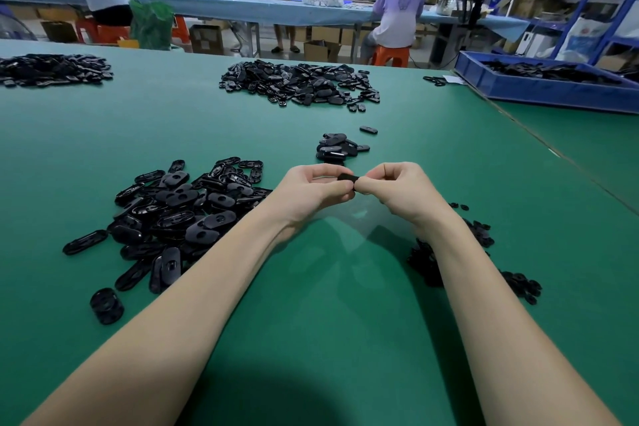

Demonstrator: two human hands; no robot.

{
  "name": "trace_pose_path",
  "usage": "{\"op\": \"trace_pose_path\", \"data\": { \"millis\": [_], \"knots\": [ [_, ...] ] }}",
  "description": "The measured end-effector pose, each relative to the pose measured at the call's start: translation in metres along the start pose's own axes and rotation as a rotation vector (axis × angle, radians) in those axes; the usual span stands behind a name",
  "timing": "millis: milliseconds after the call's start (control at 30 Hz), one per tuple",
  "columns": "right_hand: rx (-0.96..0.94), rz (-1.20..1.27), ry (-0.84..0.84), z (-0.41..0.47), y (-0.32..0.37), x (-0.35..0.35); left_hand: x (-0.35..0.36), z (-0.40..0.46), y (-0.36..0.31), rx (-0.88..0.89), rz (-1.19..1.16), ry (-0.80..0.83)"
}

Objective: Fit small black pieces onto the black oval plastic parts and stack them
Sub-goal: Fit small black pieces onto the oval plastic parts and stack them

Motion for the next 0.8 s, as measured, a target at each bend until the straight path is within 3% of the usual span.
{"op": "trace_pose_path", "data": {
  "millis": [200,433,533,633,800],
  "knots": [
    [-0.009,0.006,-0.017,0.0,-0.002,0.004,-0.001,0.001,0.003,-0.036,-0.014,-0.033],
    [-0.038,0.025,-0.112,0.0,0.002,0.009,-0.002,0.0,-0.004,0.08,0.145,-0.076],
    [0.007,0.207,-0.11,-0.001,0.002,0.014,-0.011,0.001,-0.019,0.205,0.322,-0.042],
    [0.024,0.329,-0.144,-0.001,0.003,0.023,-0.021,0.001,-0.029,0.338,0.583,-0.121],
    [0.015,0.273,-0.298,-0.003,-0.005,0.039,-0.032,0.008,-0.029,0.445,0.828,-0.219]
  ]
}}
Point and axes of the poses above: each hand's wrist, its own z-axis towards the middle knuckle, its own x-axis out of the palm, y = z × x, the point moved 5 cm from there along z, towards the middle knuckle, and after that the axes turned 7 degrees about -z, right-handed, at the moved point
